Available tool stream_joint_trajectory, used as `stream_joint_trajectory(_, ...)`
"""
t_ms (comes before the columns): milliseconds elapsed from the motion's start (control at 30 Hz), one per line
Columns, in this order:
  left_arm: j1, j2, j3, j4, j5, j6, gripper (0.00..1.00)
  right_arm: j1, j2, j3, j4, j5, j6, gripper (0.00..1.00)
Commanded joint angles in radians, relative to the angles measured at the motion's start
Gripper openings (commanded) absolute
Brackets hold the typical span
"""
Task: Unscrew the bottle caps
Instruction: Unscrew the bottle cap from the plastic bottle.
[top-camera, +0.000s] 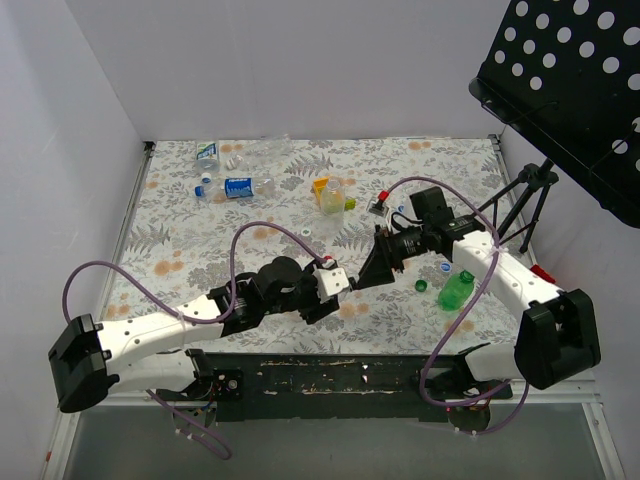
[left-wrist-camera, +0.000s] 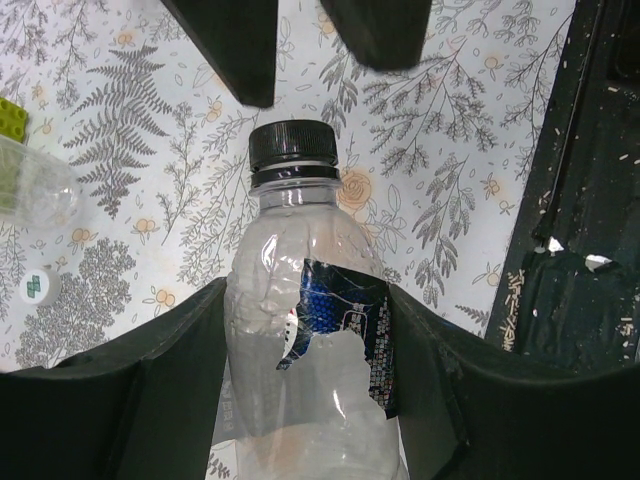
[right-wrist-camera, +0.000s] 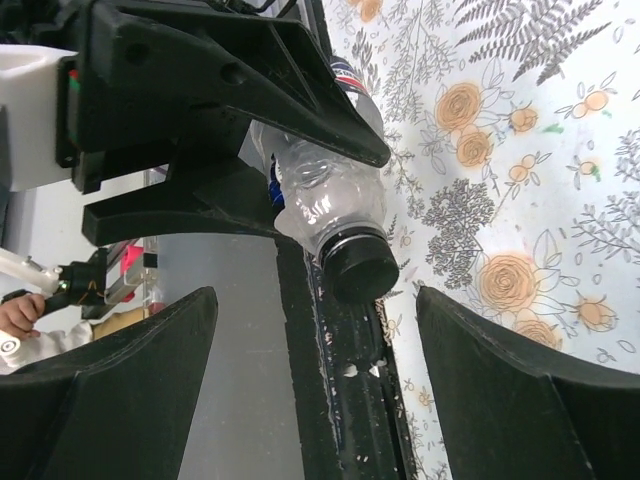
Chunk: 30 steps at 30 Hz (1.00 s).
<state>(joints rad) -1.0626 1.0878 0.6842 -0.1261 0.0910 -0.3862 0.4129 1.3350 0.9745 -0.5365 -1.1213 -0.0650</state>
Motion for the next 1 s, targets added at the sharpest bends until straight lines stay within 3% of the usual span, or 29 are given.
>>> stream_joint_trajectory(0, -0.016, 0.01, 0.043, 0.065, -0.022, 0.007, 0.0, 0.026, 0.019, -0.01, 0.053, 0.006, 0.05, 0.86)
stream_joint_trajectory(267, -0.025, 0.02, 0.041, 0.085, -0.031, 0.007, 0.0, 0.035, 0.035, -0.008, 0.056, 0.011, 0.057, 0.74)
stream_joint_trajectory(400, -0.027, 0.015, 0.038, 0.089, -0.043, 0.006, 0.0, 0.041, 0.038, -0.016, 0.059, -0.003, 0.057, 0.58)
stream_joint_trajectory(633, -0.027, 0.003, 0.029, 0.098, -0.046, 0.001, 0.0, 0.044, 0.035, -0.017, 0.064, -0.043, 0.033, 0.19)
stream_joint_trajectory(733, -0.027, -0.017, 0.012, 0.105, -0.039, -0.002, 0.0, 0.046, 0.023, -0.016, 0.052, -0.055, -0.004, 0.13)
stream_joint_trajectory(867, -0.025, -0.078, -0.041, 0.153, -0.002, -0.016, 0.0, 0.046, -0.002, -0.004, -0.008, -0.098, -0.151, 0.03)
stream_joint_trajectory(967, -0.013, -0.132, -0.083, 0.187, 0.048, -0.045, 0.0, 0.049, -0.011, 0.045, -0.156, -0.098, -0.402, 0.01)
